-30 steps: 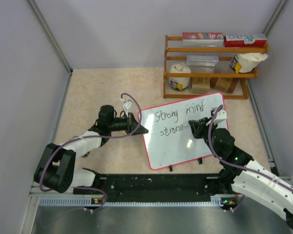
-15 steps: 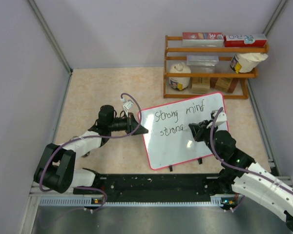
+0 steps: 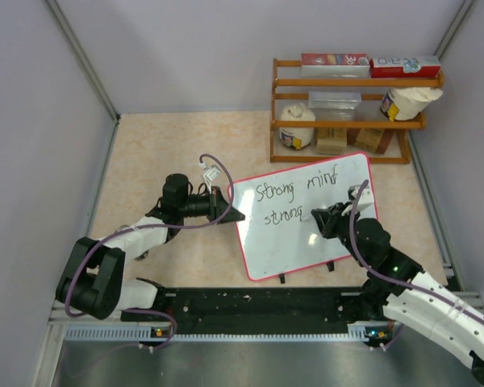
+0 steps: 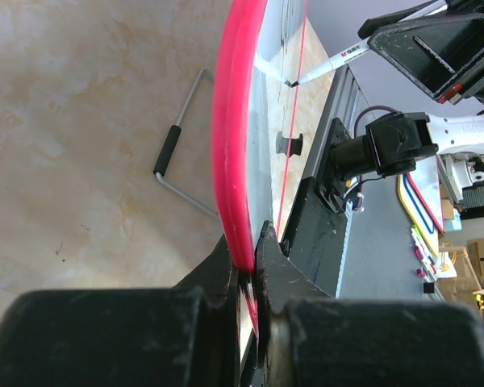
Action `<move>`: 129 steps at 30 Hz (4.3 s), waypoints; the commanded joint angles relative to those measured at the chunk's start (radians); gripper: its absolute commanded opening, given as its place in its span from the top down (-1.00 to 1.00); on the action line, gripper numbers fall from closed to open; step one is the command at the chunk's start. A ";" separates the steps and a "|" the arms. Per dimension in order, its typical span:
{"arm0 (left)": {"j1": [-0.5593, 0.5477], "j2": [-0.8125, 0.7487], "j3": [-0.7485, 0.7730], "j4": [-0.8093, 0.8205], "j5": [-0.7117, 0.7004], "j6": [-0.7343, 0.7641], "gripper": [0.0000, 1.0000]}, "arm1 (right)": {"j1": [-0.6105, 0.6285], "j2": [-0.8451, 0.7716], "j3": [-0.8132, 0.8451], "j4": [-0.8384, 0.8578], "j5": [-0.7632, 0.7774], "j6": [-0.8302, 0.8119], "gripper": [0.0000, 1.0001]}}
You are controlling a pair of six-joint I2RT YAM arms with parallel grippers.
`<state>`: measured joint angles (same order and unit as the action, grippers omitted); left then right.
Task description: Write a sentence on the whiteboard
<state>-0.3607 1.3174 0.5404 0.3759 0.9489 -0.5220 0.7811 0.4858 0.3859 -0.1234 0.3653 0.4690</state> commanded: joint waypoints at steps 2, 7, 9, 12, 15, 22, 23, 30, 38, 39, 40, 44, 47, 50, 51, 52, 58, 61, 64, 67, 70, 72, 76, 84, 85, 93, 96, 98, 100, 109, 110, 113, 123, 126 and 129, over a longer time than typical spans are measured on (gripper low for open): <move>-0.011 0.005 -0.036 -0.051 -0.119 0.205 1.00 | -0.013 -0.006 -0.030 -0.088 -0.008 -0.006 1.00; -0.012 0.002 -0.036 -0.049 -0.119 0.205 1.00 | -0.013 -0.009 -0.033 -0.079 -0.032 -0.003 1.00; -0.011 0.002 -0.037 -0.049 -0.119 0.205 1.00 | -0.013 -0.012 -0.039 -0.064 -0.045 -0.004 1.00; -0.012 0.000 -0.037 -0.049 -0.119 0.205 1.00 | -0.013 -0.009 -0.044 -0.029 -0.066 0.008 1.00; -0.011 0.000 -0.037 -0.051 -0.121 0.205 1.00 | -0.013 0.007 -0.042 0.010 -0.084 0.017 1.00; -0.012 0.005 -0.034 -0.058 -0.125 0.208 1.00 | -0.013 0.042 -0.001 0.082 -0.091 0.033 1.00; -0.012 0.005 -0.033 -0.060 -0.125 0.209 1.00 | -0.013 0.033 0.005 0.084 -0.091 0.034 1.00; -0.012 0.000 -0.020 -0.095 -0.140 0.232 0.91 | -0.013 -0.131 0.019 0.107 -0.082 0.040 1.00; -0.011 -0.024 0.015 -0.184 -0.182 0.274 -0.06 | -0.011 -0.158 0.053 0.045 -0.049 0.016 1.00; -0.012 -0.030 0.015 -0.189 -0.188 0.277 -0.12 | -0.013 -0.158 0.054 0.042 -0.049 0.016 1.00; -0.011 -0.053 0.015 -0.193 -0.196 0.277 -0.18 | -0.013 -0.159 0.054 0.041 -0.045 0.016 1.00; -0.011 -0.119 -0.006 -0.209 -0.223 0.266 -0.41 | -0.013 -0.159 0.056 0.038 -0.039 0.014 1.00; -0.012 -0.170 -0.043 -0.209 -0.226 0.246 -0.48 | -0.013 -0.156 0.059 0.039 -0.034 0.008 1.00; -0.011 -0.202 -0.101 -0.158 -0.200 0.205 -0.52 | -0.013 -0.147 0.070 0.039 -0.025 -0.006 1.00; -0.012 -0.207 -0.120 -0.096 -0.171 0.170 -0.53 | -0.014 -0.135 0.073 0.039 -0.025 -0.013 1.00; -0.011 -0.202 -0.156 -0.054 -0.153 0.149 -0.54 | -0.014 -0.128 0.079 0.041 -0.029 -0.016 1.00; -0.024 -0.141 -0.243 0.209 -0.055 0.024 -0.54 | -0.040 -0.047 0.125 0.068 -0.153 -0.041 1.00; -0.049 -0.109 -0.244 0.268 -0.045 -0.006 -0.54 | -0.068 -0.014 0.136 0.109 -0.276 -0.047 1.00; -0.081 -0.069 -0.228 0.326 -0.036 -0.018 -0.53 | -0.118 0.019 0.146 0.129 -0.412 -0.038 1.00; -0.101 -0.028 -0.205 0.354 -0.042 -0.026 -0.50 | -0.198 0.027 0.140 0.174 -0.538 -0.004 1.00; -0.104 0.018 -0.191 0.400 -0.044 -0.038 -0.45 | -0.305 0.027 0.128 0.209 -0.678 0.042 1.00; -0.104 0.046 -0.189 0.479 -0.029 -0.065 -0.36 | -0.367 0.028 0.116 0.238 -0.779 0.081 1.00; -0.106 0.117 -0.188 0.610 -0.015 -0.119 -0.03 | -0.488 0.028 0.096 0.251 -0.868 0.115 1.00; -0.103 0.161 -0.189 0.598 -0.032 -0.084 1.00 | -0.506 -0.003 0.100 0.147 -0.819 0.030 1.00; -0.101 0.154 -0.189 0.577 -0.036 -0.073 1.00 | -0.506 -0.007 0.100 0.139 -0.821 0.017 1.00; -0.040 0.019 -0.178 0.215 -0.099 0.105 1.00 | -0.506 -0.030 0.107 0.033 -0.721 -0.056 1.00; -0.004 -0.033 -0.186 0.108 -0.117 0.149 1.00 | -0.505 -0.032 0.114 -0.008 -0.684 -0.082 1.00; 0.008 -0.055 -0.201 0.118 -0.118 0.134 1.00 | -0.505 -0.045 0.114 -0.018 -0.666 -0.092 1.00; 0.011 -0.079 -0.191 0.045 -0.151 0.143 1.00 | -0.506 -0.055 0.117 -0.035 -0.649 -0.098 1.00; 0.014 -0.081 -0.198 0.049 -0.138 0.135 1.00 | -0.505 -0.084 0.096 -0.045 -0.559 -0.090 1.00; 0.014 -0.076 -0.195 0.050 -0.140 0.135 1.00 | -0.505 -0.084 0.087 -0.039 -0.546 -0.080 1.00; 0.014 -0.075 -0.194 0.054 -0.137 0.137 1.00 | -0.505 -0.073 0.076 -0.016 -0.533 -0.063 1.00; 0.014 -0.075 -0.197 0.058 -0.128 0.139 1.00 | -0.505 -0.001 0.070 0.071 -0.548 -0.021 1.00; 0.014 -0.075 -0.197 0.060 -0.128 0.139 1.00 | -0.505 0.016 0.068 0.087 -0.540 -0.013 1.00; 0.014 -0.073 -0.195 0.060 -0.127 0.140 1.00 | -0.505 0.031 0.061 0.090 -0.532 -0.015 1.00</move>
<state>-0.3645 1.2224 0.3481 0.4622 0.9810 -0.5236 0.2852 0.4999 0.4515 -0.1013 -0.1829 0.4404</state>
